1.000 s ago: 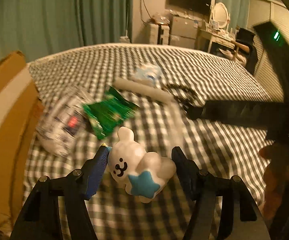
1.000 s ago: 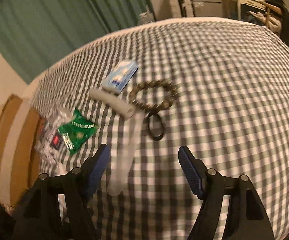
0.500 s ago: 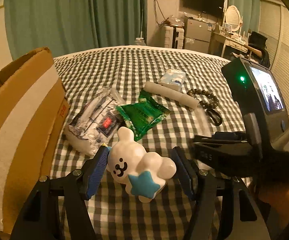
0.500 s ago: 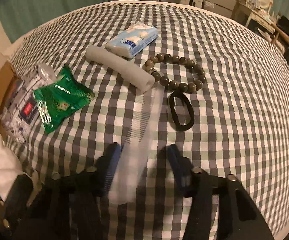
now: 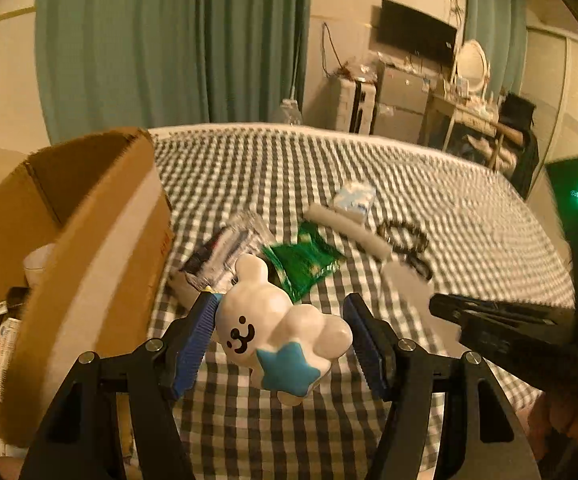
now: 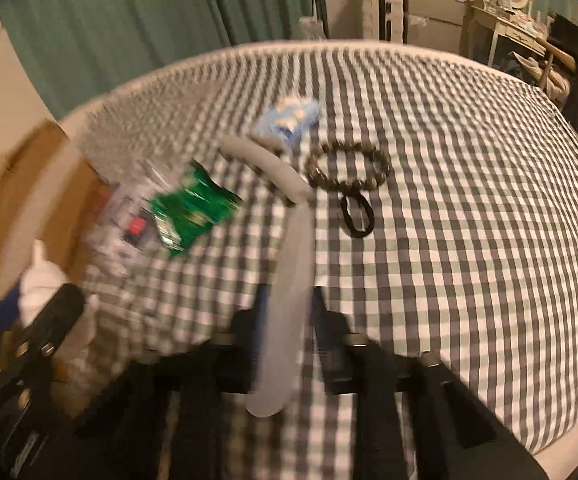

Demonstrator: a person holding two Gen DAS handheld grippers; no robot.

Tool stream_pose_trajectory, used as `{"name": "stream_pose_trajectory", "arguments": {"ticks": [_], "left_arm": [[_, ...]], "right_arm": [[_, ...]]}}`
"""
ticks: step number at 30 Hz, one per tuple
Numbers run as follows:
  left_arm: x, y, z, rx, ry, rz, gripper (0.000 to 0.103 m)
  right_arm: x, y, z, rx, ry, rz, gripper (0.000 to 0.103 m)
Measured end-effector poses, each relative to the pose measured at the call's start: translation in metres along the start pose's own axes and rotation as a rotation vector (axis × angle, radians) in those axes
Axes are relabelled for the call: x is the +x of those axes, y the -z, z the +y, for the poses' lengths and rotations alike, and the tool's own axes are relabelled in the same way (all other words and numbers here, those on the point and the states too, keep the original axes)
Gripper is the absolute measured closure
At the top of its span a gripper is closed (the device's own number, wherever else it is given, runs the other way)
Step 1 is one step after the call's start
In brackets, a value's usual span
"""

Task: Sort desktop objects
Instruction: 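Grasp the clear plastic comb with the right tool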

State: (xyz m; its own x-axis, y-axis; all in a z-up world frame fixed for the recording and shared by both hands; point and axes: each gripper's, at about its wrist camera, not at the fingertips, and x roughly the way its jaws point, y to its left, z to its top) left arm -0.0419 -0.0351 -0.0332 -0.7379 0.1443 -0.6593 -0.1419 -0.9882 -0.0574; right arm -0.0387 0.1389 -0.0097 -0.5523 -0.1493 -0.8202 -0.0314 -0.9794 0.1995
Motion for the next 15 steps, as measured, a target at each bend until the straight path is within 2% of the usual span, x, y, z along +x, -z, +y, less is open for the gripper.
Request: {"name": "stream_pose_trajectory", "arguments": {"ticks": [3, 6, 8, 10, 11, 15], "left_arm": [[-0.014, -0.009, 0.008, -0.025, 0.007, -0.038, 0.036], [-0.028, -0.015, 0.022, -0.041, 0.013, -0.072, 0.036], [-0.034, -0.015, 0.03, -0.05, 0.017, -0.082, 0.036], [-0.038, -0.013, 0.038, -0.06, 0.023, -0.086, 0.036], [-0.038, -0.011, 0.04, -0.06, 0.021, -0.085, 0.036], [-0.033, -0.006, 0.042, -0.062, 0.023, -0.061, 0.036]], "right_arm": [[-0.015, -0.002, 0.016, -0.023, -0.002, -0.032, 0.093], [-0.017, 0.002, 0.03, -0.041, -0.019, -0.023, 0.094], [-0.012, 0.003, 0.031, -0.039, 0.01, -0.031, 0.093], [0.003, 0.003, 0.023, -0.04, 0.028, -0.005, 0.078], [0.012, 0.004, 0.018, -0.03, 0.04, 0.019, 0.066], [0.04, 0.009, 0.003, 0.003, 0.083, 0.087, 0.066]]}}
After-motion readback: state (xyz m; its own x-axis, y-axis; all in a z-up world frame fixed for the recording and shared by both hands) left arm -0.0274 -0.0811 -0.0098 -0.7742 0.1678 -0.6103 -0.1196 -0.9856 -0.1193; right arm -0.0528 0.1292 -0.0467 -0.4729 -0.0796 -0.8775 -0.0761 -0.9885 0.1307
